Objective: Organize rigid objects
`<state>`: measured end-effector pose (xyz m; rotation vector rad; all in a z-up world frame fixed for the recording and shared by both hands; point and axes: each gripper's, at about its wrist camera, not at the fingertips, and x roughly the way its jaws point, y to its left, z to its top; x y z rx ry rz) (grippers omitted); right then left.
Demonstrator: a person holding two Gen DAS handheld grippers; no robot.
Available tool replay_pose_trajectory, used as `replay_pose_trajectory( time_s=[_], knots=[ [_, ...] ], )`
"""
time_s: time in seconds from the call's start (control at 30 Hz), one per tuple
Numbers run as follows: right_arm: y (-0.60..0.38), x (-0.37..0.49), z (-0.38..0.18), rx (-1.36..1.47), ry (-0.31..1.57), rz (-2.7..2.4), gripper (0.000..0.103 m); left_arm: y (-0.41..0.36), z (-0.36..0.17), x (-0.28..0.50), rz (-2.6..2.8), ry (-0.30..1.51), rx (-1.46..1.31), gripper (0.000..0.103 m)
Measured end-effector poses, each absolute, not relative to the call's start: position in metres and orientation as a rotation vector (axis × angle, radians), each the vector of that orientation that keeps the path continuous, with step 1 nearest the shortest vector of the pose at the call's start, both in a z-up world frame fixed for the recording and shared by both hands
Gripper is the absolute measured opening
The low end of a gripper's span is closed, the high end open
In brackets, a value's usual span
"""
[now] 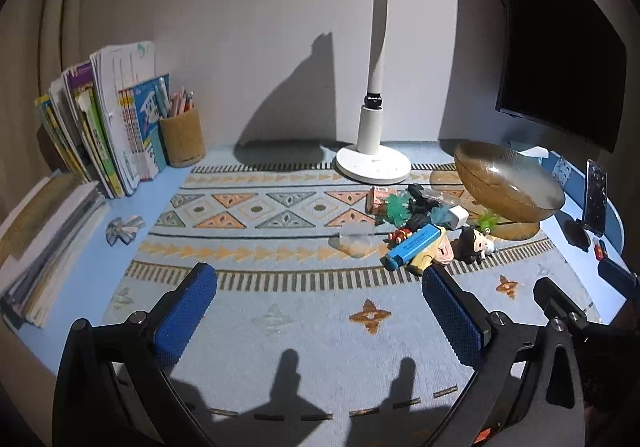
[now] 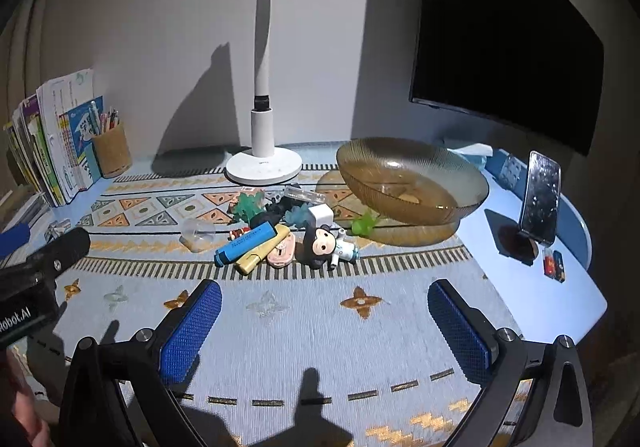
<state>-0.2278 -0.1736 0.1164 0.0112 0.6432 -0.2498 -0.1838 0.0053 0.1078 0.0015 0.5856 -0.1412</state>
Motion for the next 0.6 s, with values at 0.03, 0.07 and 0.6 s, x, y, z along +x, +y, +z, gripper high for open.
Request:
replay_pose_trajectory(
  time_s=[0.03,0.07,0.6],
  knots=[
    [-0.174,-0.227,0.116,0.018,0.645,-0.248,0.103,0.005,0.108,-0.184,-0.147,0.588,-0.004,0.103],
    [-0.174,-0.227,0.116,0.021,0.647,-0.247,0.103,0.006,0.107,-0.184,-0.158,0.591,-0.012,0.103],
    [-0.161,-0.21,0.094,-0.017,0.733,-0.24,0.103,0.0,0.083,-0.171,-0.146,0.667,0.002,0.103]
  ],
)
